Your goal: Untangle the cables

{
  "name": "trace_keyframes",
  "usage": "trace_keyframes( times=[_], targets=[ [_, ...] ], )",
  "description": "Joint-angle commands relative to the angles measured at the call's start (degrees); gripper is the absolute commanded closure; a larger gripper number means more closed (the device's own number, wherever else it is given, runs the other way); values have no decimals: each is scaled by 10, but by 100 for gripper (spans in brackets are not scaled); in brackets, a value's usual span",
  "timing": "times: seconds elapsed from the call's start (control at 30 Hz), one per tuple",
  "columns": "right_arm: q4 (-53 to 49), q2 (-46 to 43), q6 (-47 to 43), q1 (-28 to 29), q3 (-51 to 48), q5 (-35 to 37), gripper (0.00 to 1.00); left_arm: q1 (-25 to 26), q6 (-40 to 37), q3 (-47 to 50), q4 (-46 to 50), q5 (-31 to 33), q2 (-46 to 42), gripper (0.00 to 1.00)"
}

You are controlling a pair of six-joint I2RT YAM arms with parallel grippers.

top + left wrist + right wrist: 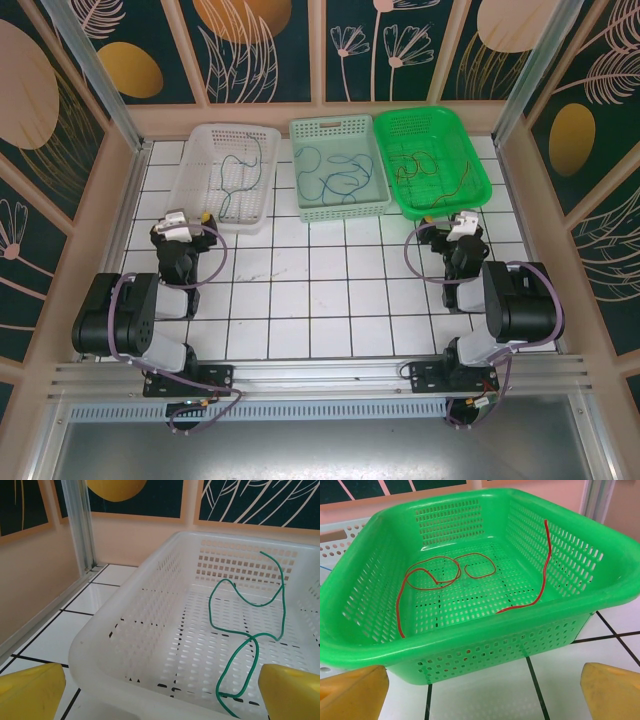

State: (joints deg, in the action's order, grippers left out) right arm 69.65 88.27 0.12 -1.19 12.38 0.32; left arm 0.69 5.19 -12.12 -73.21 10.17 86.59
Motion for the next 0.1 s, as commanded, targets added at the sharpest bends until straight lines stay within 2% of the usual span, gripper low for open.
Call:
trace_keyframes(
  times=[0.0, 0.07],
  targets=[
    [17, -2, 4, -4, 9, -9, 1, -4, -3, -11, -2, -14, 4, 1],
    [18, -1, 8, -3, 10, 2, 1, -4, -4, -11, -2, -15, 5, 1]
  ],
)
